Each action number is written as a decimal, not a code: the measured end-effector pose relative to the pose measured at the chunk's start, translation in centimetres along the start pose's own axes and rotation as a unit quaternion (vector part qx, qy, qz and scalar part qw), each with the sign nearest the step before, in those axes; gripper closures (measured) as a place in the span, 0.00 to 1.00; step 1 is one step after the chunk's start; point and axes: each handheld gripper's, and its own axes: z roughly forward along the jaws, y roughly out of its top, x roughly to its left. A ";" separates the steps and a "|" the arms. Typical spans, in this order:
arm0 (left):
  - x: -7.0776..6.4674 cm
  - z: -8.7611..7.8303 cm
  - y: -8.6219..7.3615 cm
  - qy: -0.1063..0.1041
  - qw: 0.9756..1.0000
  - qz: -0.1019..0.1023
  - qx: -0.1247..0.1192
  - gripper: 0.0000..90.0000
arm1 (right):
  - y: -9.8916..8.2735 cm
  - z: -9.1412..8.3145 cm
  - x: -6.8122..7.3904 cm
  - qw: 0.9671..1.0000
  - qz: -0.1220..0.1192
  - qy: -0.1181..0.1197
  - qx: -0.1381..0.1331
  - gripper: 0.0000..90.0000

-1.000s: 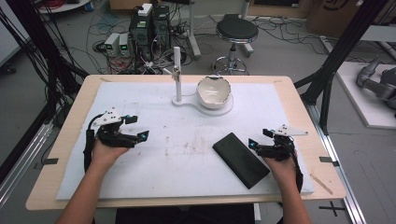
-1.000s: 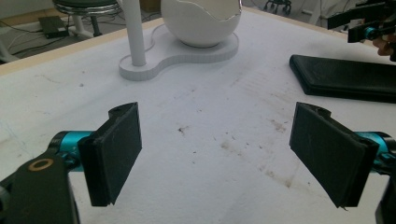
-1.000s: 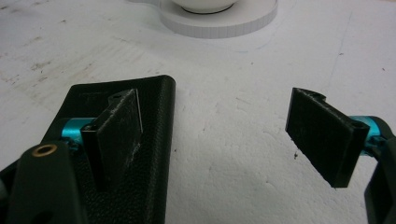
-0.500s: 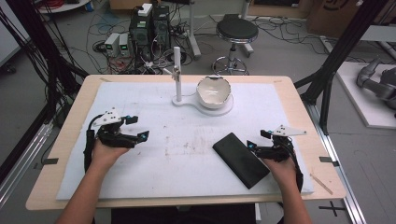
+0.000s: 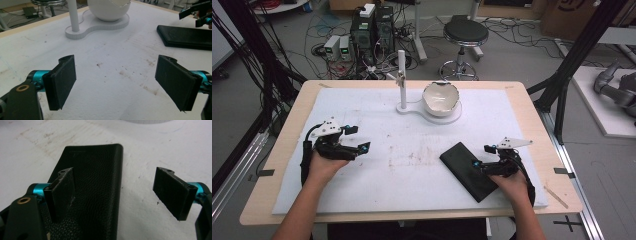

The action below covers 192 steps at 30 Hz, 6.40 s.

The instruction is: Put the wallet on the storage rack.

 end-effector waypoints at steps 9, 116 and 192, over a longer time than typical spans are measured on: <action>0.4 0.1 -0.2 -0.004 1.000 -0.006 0.004 0.20 | -1.1 0.3 -0.2 0.997 0.018 0.045 0.056 0.22; -4.8 2.6 10.9 -0.160 0.983 0.080 0.041 0.83 | 4.2 -0.2 6.4 0.990 -0.084 0.103 -0.055 0.43; -1.9 18.2 22.0 0.118 0.976 0.128 0.130 0.58 | 2.9 1.7 4.3 0.995 -0.047 0.085 -0.022 0.24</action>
